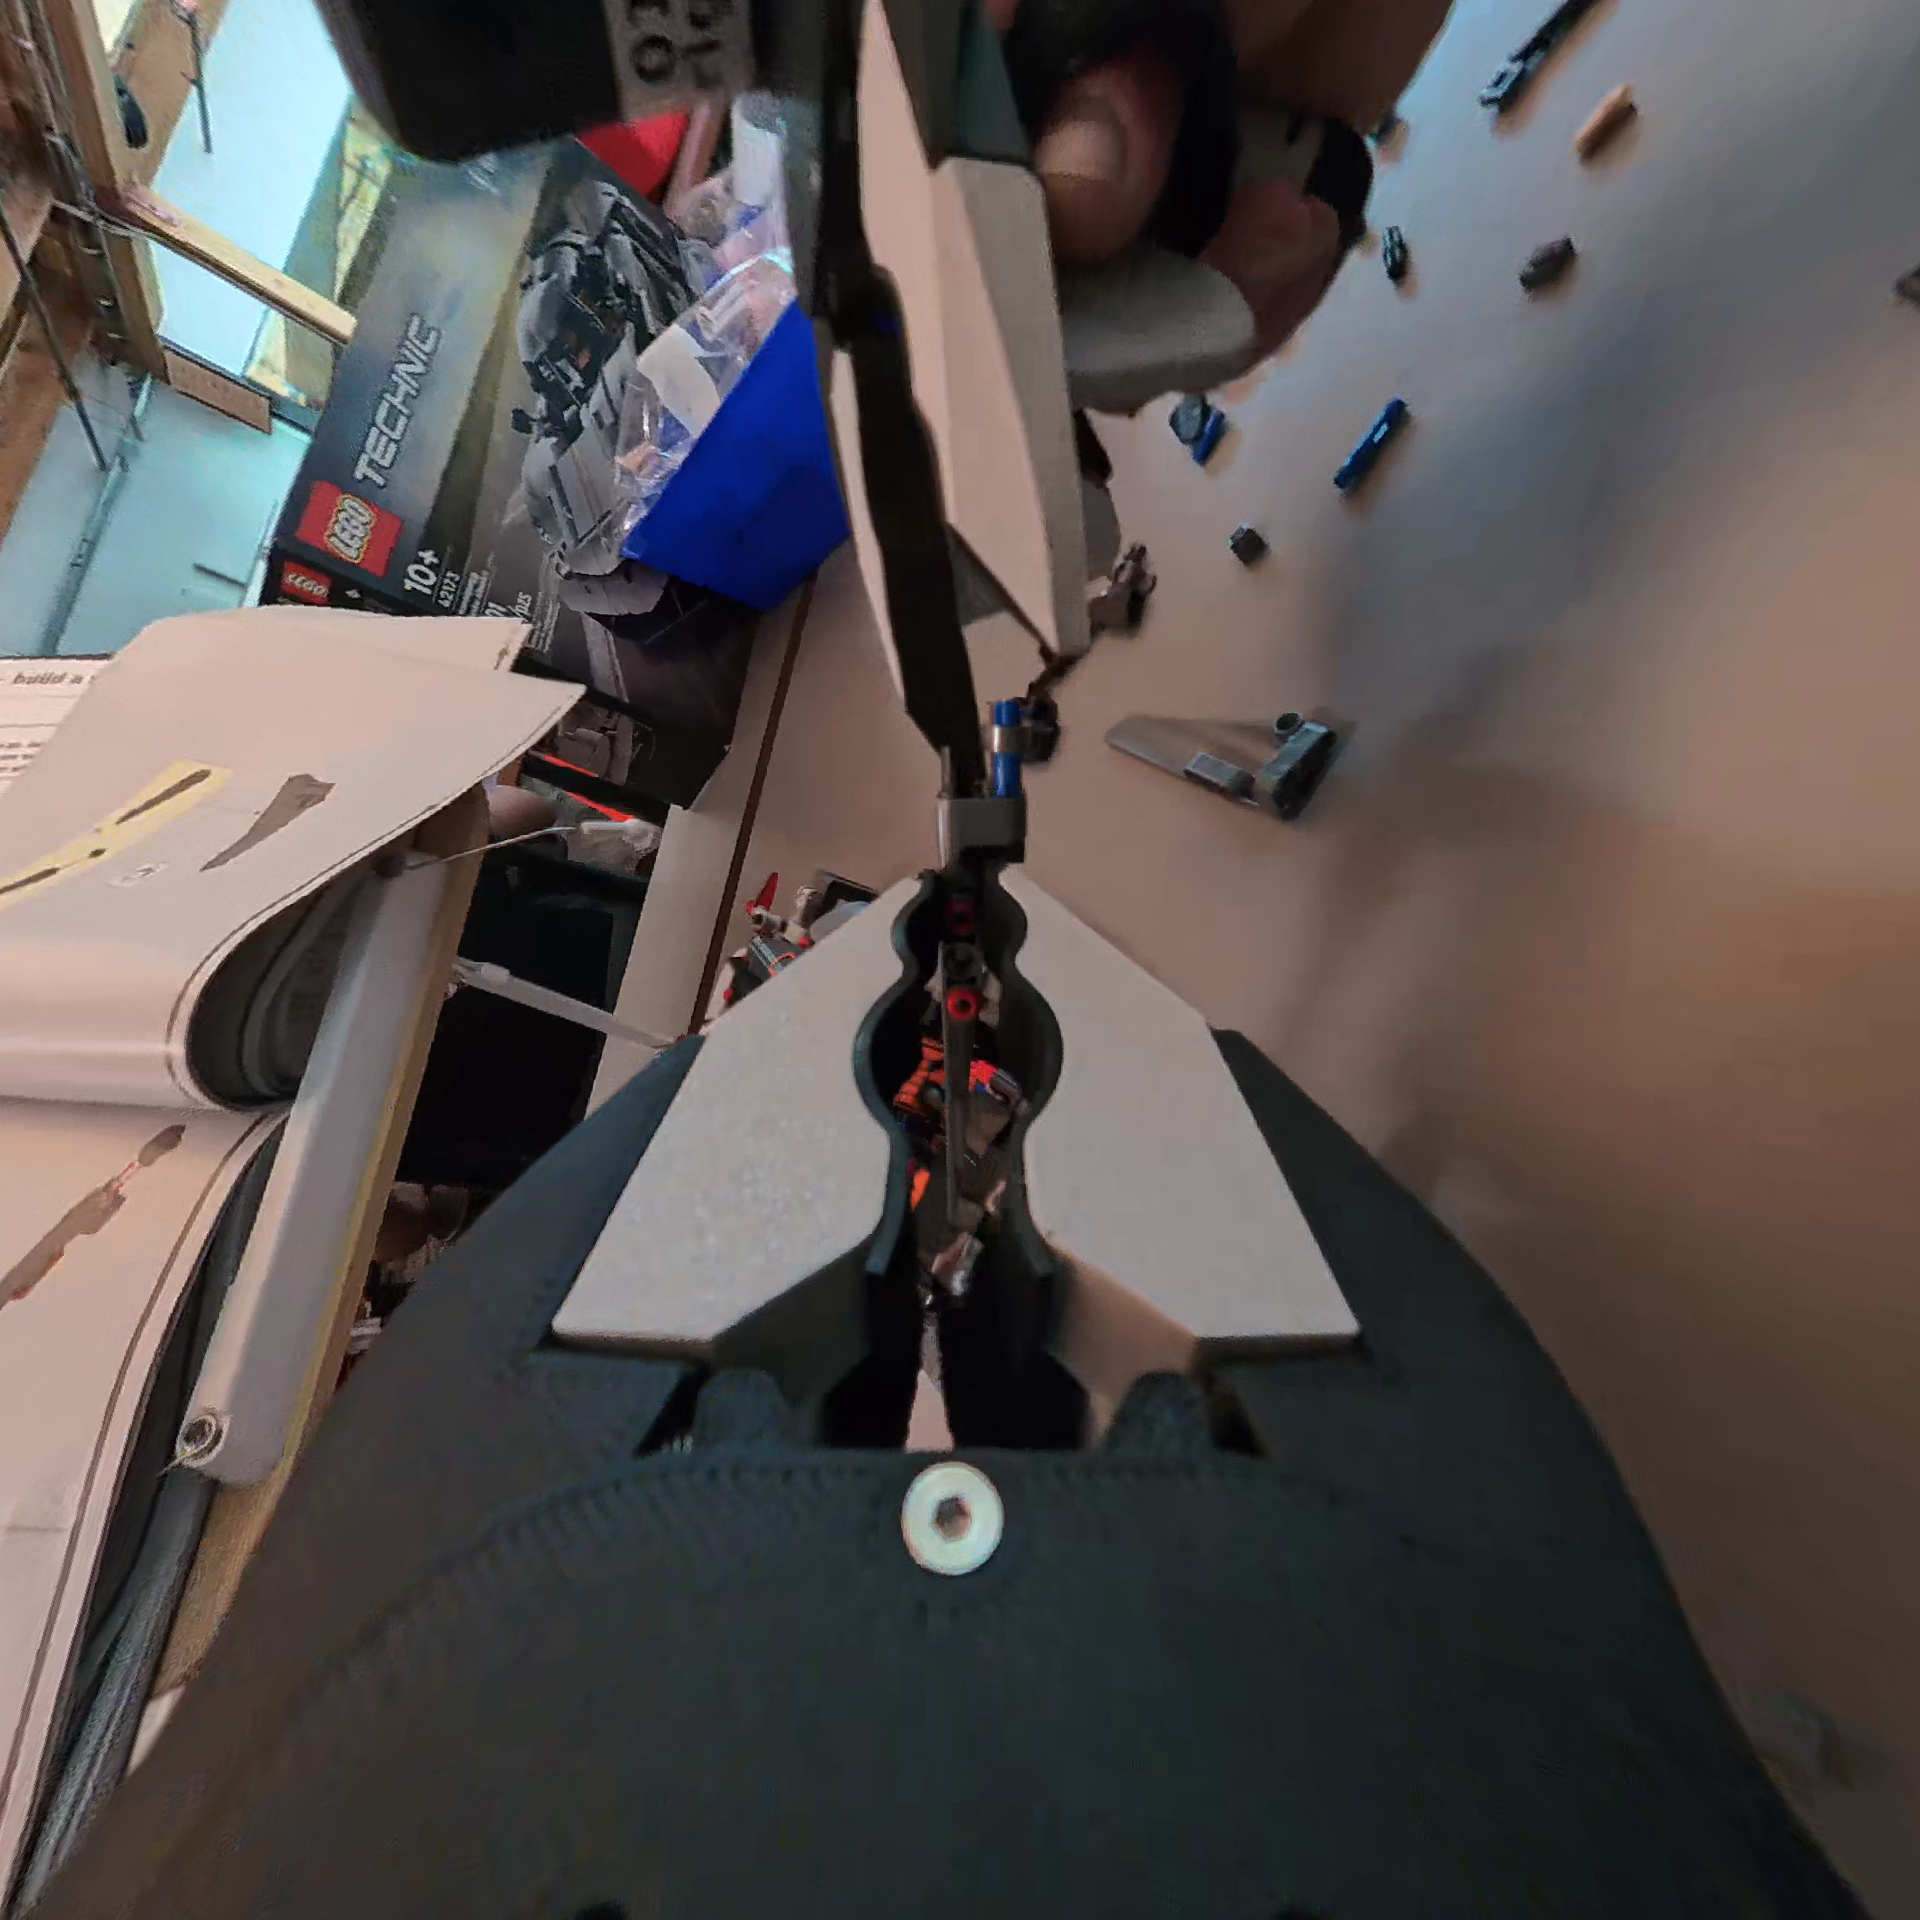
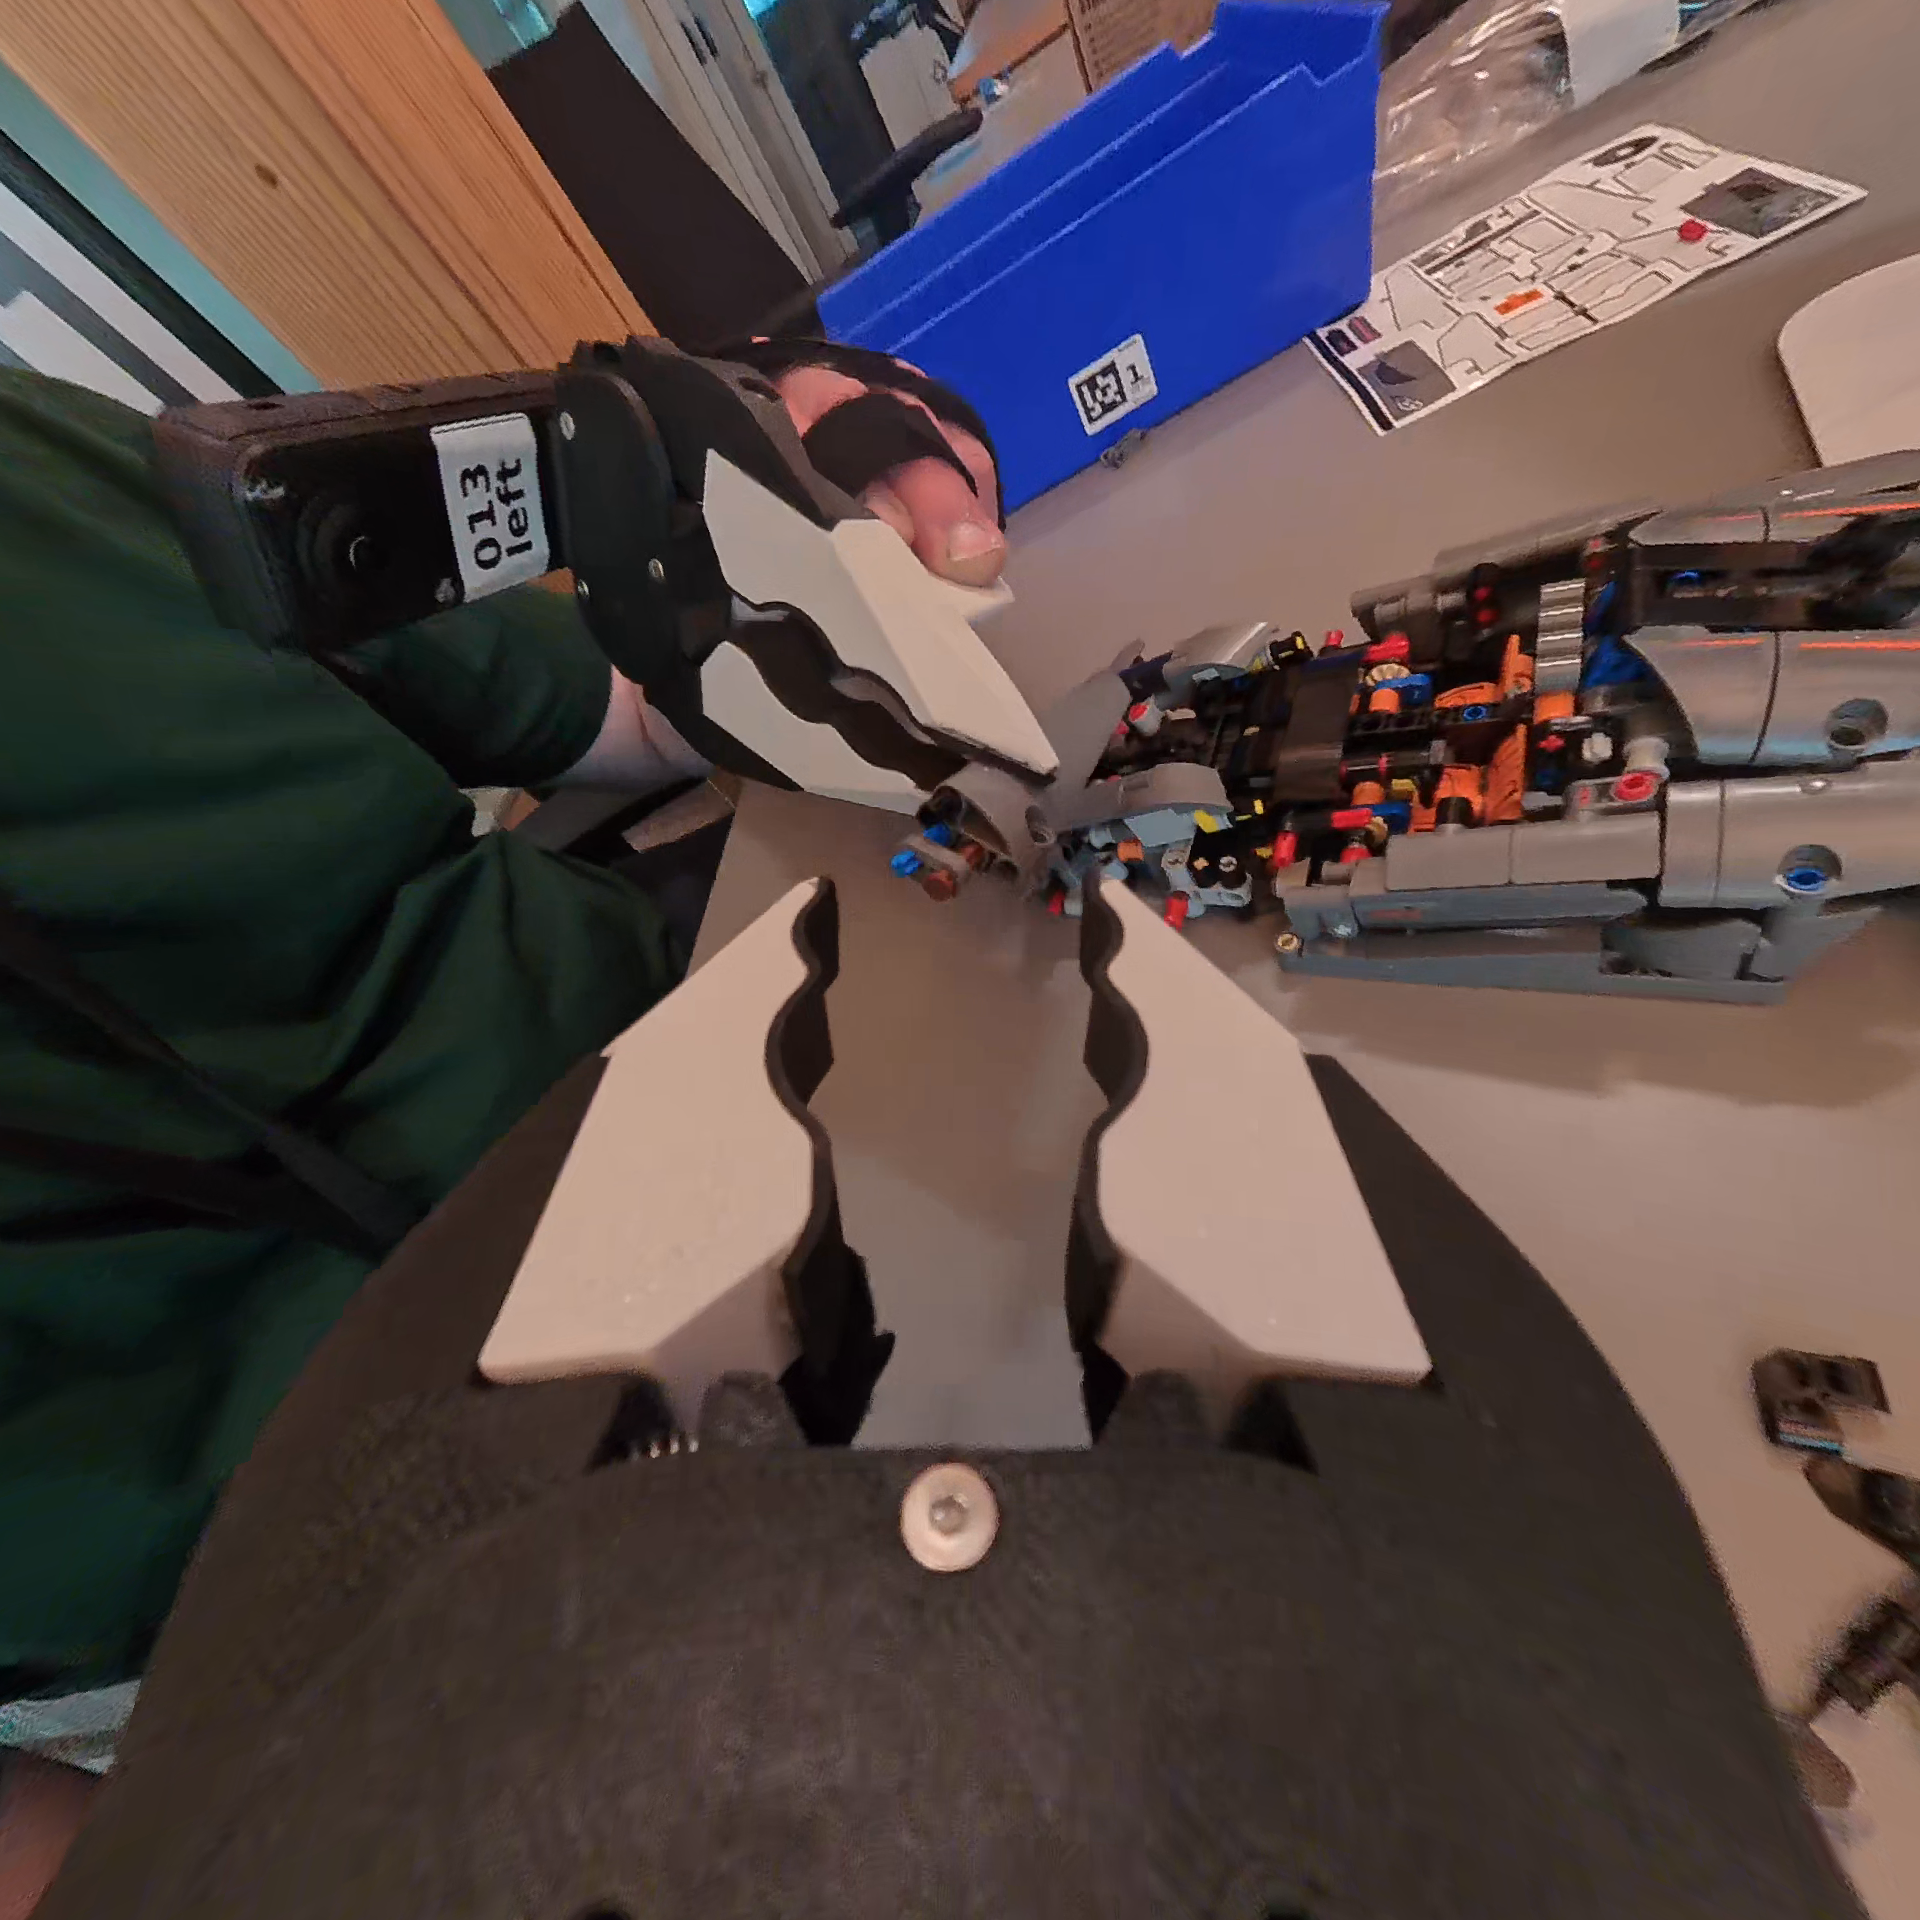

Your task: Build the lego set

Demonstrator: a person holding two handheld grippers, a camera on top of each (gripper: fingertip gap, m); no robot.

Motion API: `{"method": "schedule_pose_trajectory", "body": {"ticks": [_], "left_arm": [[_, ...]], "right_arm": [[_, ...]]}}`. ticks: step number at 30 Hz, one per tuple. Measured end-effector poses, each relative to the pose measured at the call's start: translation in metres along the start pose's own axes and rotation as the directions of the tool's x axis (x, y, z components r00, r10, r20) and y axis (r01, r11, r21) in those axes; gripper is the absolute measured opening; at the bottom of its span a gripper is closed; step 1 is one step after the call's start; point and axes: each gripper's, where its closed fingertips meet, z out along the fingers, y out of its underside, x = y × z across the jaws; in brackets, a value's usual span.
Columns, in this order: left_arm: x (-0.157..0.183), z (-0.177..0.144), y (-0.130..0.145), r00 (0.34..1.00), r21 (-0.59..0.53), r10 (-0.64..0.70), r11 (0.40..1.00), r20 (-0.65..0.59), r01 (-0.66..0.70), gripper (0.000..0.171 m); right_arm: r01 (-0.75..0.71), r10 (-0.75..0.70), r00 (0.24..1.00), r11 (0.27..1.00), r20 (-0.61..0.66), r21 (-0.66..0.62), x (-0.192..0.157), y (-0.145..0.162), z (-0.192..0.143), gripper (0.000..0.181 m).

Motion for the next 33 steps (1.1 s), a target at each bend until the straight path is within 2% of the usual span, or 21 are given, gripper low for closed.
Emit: {"method": "schedule_pose_trajectory", "body": {"ticks": [5,14,33], "left_arm": [[-0.005,-0.007,-0.010,1.000,0.068,-0.022,0.997,0.017,0.021,0.005],[-0.013,-0.017,-0.023,0.997,0.132,-0.030,0.991,0.066,0.022,0.005],[-0.019,-0.023,-0.022,0.989,0.062,0.039,0.997,0.141,-0.048,0.004]], "right_arm": [[-0.058,0.042,0.988,0.992,0.147,0.108,-0.012,-0.014,0.004,0.044],[-0.116,0.065,0.953,0.980,0.295,0.161,-0.023,-0.019,0.009,0.036],[-0.079,0.020,0.957,0.978,0.289,0.192,-0.027,-0.024,0.014,0.033]]}}
